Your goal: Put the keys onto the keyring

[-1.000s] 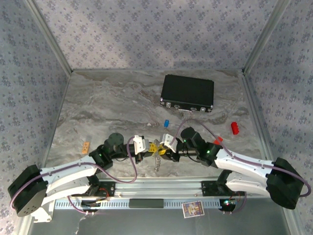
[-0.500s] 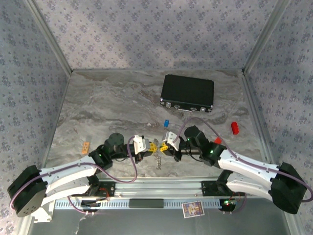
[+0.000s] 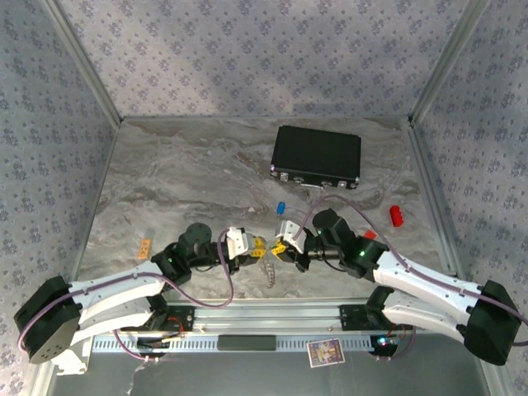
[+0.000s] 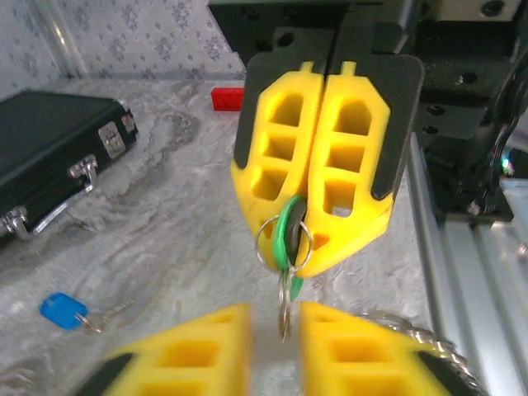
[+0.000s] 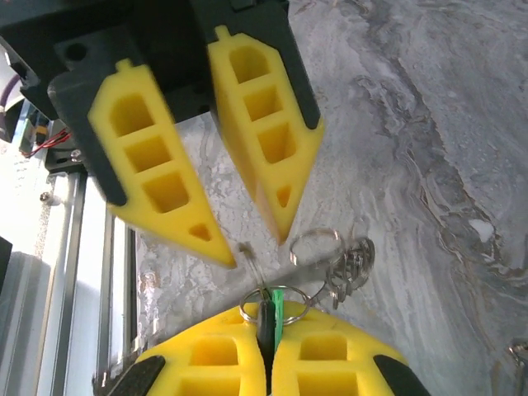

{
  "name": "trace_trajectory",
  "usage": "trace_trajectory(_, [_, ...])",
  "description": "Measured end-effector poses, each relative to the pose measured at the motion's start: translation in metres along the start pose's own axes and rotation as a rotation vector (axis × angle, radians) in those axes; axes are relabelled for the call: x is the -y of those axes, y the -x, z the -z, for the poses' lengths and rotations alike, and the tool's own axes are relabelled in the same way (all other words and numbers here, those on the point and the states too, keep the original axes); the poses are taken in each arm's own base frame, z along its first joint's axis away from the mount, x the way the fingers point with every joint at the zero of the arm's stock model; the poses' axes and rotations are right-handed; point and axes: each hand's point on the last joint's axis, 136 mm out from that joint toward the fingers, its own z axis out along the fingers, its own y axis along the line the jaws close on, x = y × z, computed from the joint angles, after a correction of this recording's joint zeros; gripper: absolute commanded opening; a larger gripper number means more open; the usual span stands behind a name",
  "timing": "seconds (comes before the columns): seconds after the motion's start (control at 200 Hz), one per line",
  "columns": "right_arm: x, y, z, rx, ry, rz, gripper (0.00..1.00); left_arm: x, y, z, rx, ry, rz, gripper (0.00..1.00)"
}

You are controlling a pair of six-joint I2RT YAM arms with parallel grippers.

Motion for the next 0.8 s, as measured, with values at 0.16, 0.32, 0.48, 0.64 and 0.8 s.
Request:
trace_trajectory(0.16, [0.003,0.001,0.003,-0.027,-0.019,0.009,0.00,-0.006,0.000,0.008,0.020,0.057,0.030,0.49])
trace_trajectory(0.32, [0.005,-0.002,0.004,-0.058,-0.029,0.019,0.00,-0.036,0.009,0.036,0.070,0.287,0.097,0.57])
trace_trajectory(0.48, [0.007,0.013,-0.005,-0.067,-0.012,0.038,0.00,-0.081,0.009,0.081,0.111,0.623,0.241,0.61])
trace_trajectory(0.64, [-0.004,0.033,-0.031,-0.072,0.060,0.073,0.00,-0.114,-0.011,0.132,0.120,0.914,0.400,0.61])
trace_trajectory(0.8, [-0.014,0.059,-0.069,-0.030,0.118,0.092,0.00,-0.132,-0.011,0.194,0.167,1.179,0.527,0.61])
